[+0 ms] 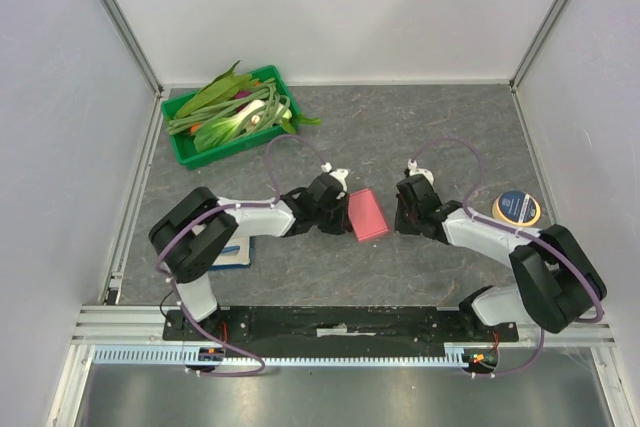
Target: Fold the paper box
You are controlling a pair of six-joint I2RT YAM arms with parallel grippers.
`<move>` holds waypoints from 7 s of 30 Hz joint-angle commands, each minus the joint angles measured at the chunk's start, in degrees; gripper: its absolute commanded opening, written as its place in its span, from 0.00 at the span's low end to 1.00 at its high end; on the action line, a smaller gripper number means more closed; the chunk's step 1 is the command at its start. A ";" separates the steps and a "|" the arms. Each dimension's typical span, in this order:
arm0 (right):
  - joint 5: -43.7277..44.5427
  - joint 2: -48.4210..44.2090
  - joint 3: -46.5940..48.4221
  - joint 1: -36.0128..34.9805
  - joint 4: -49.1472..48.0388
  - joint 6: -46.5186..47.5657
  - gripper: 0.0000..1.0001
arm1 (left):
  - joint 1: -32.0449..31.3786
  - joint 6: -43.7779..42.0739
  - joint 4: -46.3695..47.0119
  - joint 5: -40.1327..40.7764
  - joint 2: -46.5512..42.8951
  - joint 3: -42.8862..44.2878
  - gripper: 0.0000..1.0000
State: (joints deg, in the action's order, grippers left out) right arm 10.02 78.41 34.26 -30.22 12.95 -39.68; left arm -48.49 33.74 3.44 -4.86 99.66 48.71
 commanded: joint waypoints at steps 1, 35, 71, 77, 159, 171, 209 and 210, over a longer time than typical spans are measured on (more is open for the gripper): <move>-4.22 2.96 -0.42 -0.72 -5.47 4.87 0.00 | -1.34 0.10 -8.80 -0.23 7.47 3.67 0.02; -5.46 20.81 24.70 1.21 -2.67 18.93 0.00 | 10.25 0.73 -11.26 2.15 -0.02 2.15 0.09; -2.37 23.81 22.25 -16.99 -9.35 6.02 0.00 | 7.71 -6.84 -13.99 3.79 9.16 19.41 0.02; 2.72 14.15 18.75 -13.29 0.31 0.67 0.01 | 8.85 -5.44 -14.34 11.26 -1.89 9.58 0.24; 4.98 8.87 3.79 -19.26 -4.72 -10.16 0.00 | -4.78 1.42 -13.02 9.24 -0.06 3.24 0.04; 5.91 -6.43 3.62 -11.80 9.55 6.71 0.69 | 0.24 -1.57 -25.49 11.47 -34.15 -5.20 0.39; 21.98 21.89 36.51 -28.76 23.88 -15.95 0.97 | 0.24 -4.64 -38.78 -5.94 -74.52 -7.31 0.43; 21.01 20.57 32.75 -28.58 20.57 -15.78 0.98 | 0.32 -4.73 -38.69 -5.95 -74.61 -7.40 0.43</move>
State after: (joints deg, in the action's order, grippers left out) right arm 29.41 102.78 72.36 -59.72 33.76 -52.88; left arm -48.25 31.57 -35.86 -9.19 25.61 39.59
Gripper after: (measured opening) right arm 0.975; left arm 0.428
